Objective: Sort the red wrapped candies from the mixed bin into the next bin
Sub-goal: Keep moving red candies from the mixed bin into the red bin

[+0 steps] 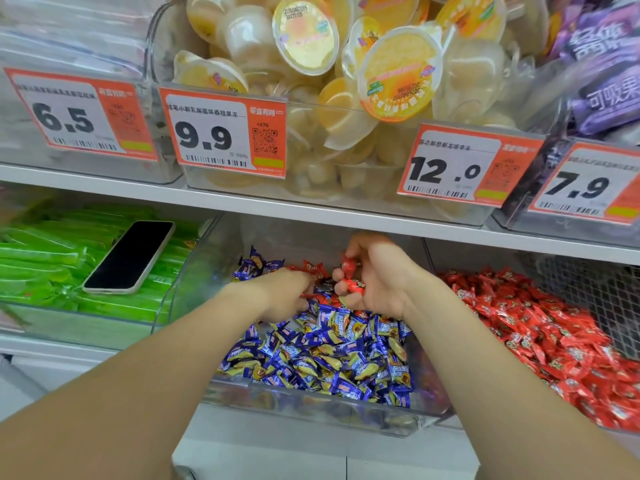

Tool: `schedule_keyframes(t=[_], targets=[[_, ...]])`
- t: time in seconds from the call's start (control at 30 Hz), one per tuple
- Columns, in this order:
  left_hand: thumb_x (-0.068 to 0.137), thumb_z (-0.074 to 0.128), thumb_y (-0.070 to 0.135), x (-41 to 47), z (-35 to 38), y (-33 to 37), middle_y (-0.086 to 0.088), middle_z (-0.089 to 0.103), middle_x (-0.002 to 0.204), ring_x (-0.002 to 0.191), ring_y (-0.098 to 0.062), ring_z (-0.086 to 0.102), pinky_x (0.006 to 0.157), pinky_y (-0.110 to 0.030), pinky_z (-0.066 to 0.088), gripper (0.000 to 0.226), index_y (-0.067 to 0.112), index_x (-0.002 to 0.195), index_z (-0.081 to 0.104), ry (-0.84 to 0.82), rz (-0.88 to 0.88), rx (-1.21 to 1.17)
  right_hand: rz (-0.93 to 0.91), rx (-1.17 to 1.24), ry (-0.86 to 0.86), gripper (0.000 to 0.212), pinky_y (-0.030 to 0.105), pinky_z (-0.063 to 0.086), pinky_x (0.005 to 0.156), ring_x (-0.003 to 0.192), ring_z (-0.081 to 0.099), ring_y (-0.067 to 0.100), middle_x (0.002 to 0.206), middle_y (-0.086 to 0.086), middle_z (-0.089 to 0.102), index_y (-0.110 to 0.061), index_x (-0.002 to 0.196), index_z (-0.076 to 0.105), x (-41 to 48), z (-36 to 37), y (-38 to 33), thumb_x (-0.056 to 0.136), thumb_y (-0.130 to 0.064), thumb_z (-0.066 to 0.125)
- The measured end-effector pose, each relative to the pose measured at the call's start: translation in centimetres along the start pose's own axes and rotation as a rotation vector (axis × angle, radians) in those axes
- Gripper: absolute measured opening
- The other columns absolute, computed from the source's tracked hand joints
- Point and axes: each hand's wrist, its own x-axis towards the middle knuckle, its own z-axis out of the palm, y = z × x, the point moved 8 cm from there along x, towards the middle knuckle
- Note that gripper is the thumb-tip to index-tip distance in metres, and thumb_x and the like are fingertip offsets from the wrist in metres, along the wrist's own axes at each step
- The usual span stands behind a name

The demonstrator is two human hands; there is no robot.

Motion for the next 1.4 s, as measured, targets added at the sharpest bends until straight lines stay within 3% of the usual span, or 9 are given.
schedule_keyframes(t=[0.17, 0.33, 0.47, 0.6, 0.73, 0.87, 0.97, 1.27, 1.4], targets=[[0.105, 0.039, 0.013, -1.7, -2.3, -1.6, 0.0, 0.068, 0.102, 0.081, -0.02, 0.066, 0.072, -0.039, 0.06, 0.036, 0.027, 0.117, 0.069, 0.035, -0.106, -0.27, -0.152, -0.633, 0.185, 0.023, 0.025, 0.038, 0.044, 0.058, 0.049, 0.015, 0.076, 0.001, 0.063, -0.014, 0.11, 0.067, 0.3, -0.8, -0.6, 0.106, -0.012, 0.044], [0.101, 0.042, 0.01, -2.8, -2.4, -1.6, -0.01, 0.068, 0.081, 0.065, -0.018, 0.052, 0.052, -0.027, 0.039, 0.034, 0.014, 0.097, 0.076, 0.039, -0.208, -0.654, -0.388, -1.12, 0.196, 0.028, 0.029, 0.047, 0.06, 0.068, 0.061, 0.02, 0.073, -0.001, 0.065, -0.018, 0.095, 0.075, 0.8, 1.7, -1.4, 0.102, -0.031, 0.051], [0.1, 0.047, 0.013, -2.3, -1.5, -2.9, -0.003, 0.062, 0.06, 0.044, -0.012, 0.044, 0.042, -0.022, 0.03, 0.024, 0.008, 0.091, 0.069, 0.05, -0.392, -0.854, -0.422, -1.447, 0.249, 0.028, 0.043, 0.06, 0.086, 0.1, 0.069, 0.031, 0.11, 0.004, 0.073, -0.027, 0.115, 0.07, 3.2, 2.9, 0.0, 0.097, -0.043, 0.057], [0.103, 0.042, 0.025, -1.8, -1.1, -4.4, -0.002, 0.048, 0.066, 0.048, -0.012, 0.038, 0.044, -0.022, 0.02, 0.027, 0.011, 0.088, 0.06, 0.096, -0.532, -0.984, -0.44, -1.536, 0.178, 0.032, 0.042, 0.06, 0.087, 0.103, 0.07, 0.03, 0.111, 0.002, 0.074, -0.032, 0.122, 0.072, 4.3, 4.2, 0.6, 0.098, -0.05, 0.062], [0.102, 0.05, 0.04, -1.6, -1.6, -5.2, -0.002, 0.048, 0.059, 0.054, -0.02, 0.04, 0.043, -0.022, 0.024, 0.034, 0.013, 0.086, 0.063, 0.143, -0.48, -0.828, -0.429, -1.643, 0.161, 0.02, 0.041, 0.06, 0.082, 0.094, 0.069, 0.028, 0.101, 0.002, 0.073, -0.024, 0.103, 0.077, 4.6, 4.9, 1.1, 0.092, -0.041, 0.073], [0.099, 0.057, 0.018, -1.3, -3.5, -5.3, -0.005, 0.072, 0.074, 0.057, -0.02, 0.06, 0.045, -0.022, 0.044, 0.018, 0.01, 0.096, 0.072, 0.287, -0.351, -0.536, -0.336, -1.535, 0.101, 0.016, 0.038, 0.062, 0.074, 0.078, 0.068, 0.025, 0.081, 0.0, 0.071, -0.017, 0.075, 0.067, 5.0, 4.3, 1.2, 0.09, -0.022, 0.063], [0.089, 0.061, 0.016, -1.0, -4.5, -6.0, -0.002, 0.072, 0.118, 0.096, -0.025, 0.071, 0.08, -0.031, 0.061, 0.033, 0.027, 0.119, 0.069, 0.358, -0.309, -0.132, -0.286, -1.429, 0.119, 0.023, 0.032, 0.045, 0.061, 0.066, 0.055, 0.025, 0.067, 0.004, 0.055, -0.014, 0.067, 0.054, 4.6, 3.0, 0.2, 0.089, -0.02, 0.055], [0.098, 0.066, 0.027, 1.2, -1.5, -6.8, -0.005, 0.068, 0.101, 0.089, -0.026, 0.068, 0.07, -0.035, 0.056, 0.017, 0.017, 0.112, 0.067, 0.124, -0.253, 0.025, -0.391, -1.361, 0.417, 0.015, 0.041, 0.061, 0.079, 0.09, 0.069, 0.035, 0.104, 0.012, 0.071, -0.013, 0.104, 0.067, 6.0, 1.2, -1.8, 0.101, -0.026, 0.059], [0.093, 0.075, 0.041, 1.3, -1.3, -6.9, -0.004, 0.072, 0.107, 0.097, -0.027, 0.069, 0.089, -0.041, 0.06, 0.033, 0.018, 0.117, 0.072, 0.096, -0.245, 0.009, -0.519, -1.479, 0.48, 0.034, 0.045, 0.058, 0.092, 0.115, 0.068, 0.039, 0.127, 0.012, 0.068, -0.023, 0.134, 0.067, 6.8, 3.3, -2.6, 0.101, -0.017, 0.062]])
